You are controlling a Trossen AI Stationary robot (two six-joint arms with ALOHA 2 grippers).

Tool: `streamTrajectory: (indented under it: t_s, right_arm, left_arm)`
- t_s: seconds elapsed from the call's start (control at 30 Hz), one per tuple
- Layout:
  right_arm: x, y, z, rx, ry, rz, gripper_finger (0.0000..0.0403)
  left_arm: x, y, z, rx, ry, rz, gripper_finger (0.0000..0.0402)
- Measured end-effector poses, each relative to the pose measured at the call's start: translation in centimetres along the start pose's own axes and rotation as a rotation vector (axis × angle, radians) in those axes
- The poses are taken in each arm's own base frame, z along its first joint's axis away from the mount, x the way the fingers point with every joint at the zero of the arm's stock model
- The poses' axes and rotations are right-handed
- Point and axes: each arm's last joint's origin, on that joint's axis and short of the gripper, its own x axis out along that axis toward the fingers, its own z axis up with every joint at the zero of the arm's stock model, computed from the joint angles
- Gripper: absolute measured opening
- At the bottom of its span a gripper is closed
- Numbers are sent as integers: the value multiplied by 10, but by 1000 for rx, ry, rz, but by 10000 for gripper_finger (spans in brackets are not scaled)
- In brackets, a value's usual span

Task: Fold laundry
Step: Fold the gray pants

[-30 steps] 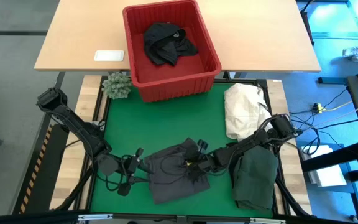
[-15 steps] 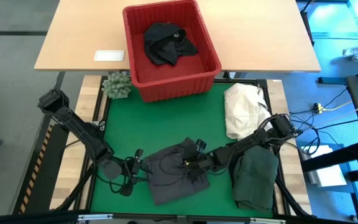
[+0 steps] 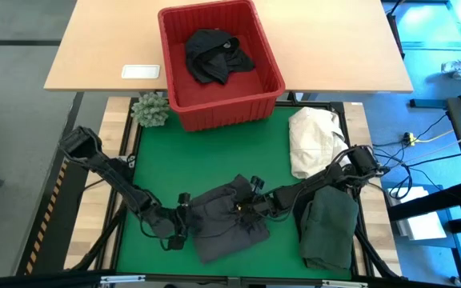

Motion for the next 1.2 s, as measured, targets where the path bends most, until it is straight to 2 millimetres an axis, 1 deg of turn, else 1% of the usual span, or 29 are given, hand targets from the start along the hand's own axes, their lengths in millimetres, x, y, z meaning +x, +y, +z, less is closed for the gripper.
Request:
streamTrajectory:
  t_s: [0.07, 0.2, 0.37, 0.5, 0.6, 0.7, 0.73, 0.83, 0.93, 1.03, 1.2]
  right_arm:
    - [-2, 2, 3, -59, -2, 5, 26]
    - [-9, 6, 17, -162, 12, -9, 29]
    - [-24, 9, 39, -246, 62, -61, 30]
    - [-36, 9, 52, -301, 114, -85, 33]
    - [-45, 8, 59, -322, 148, -102, 55]
    - [-49, 10, 65, -316, 140, -95, 98]
    - [-49, 11, 67, -303, 129, -75, 112]
    - [-48, 20, 74, -250, 89, 59, 150]
    - [-45, 26, 79, -225, 22, 139, 165]
    - [-39, 29, 77, -235, 21, 150, 161]
    - [-16, 23, 65, -261, 100, 84, 129]
  left_arm:
    - [2, 4, -2, -21, 28, 24, 141]
    - [4, 11, -6, -68, 85, 69, 141]
    - [3, 13, -10, -81, 118, 91, 141]
    - [3, 13, -10, -80, 119, 92, 141]
    - [3, 13, -10, -80, 119, 92, 141]
    - [3, 13, -10, -80, 119, 92, 141]
    - [3, 13, -10, -79, 118, 93, 141]
    - [3, 14, -10, -77, 110, 108, 141]
    - [3, 15, -10, -73, 96, 135, 141]
    - [3, 16, -9, -71, 82, 158, 141]
    - [4, 17, -9, -73, 70, 179, 141]
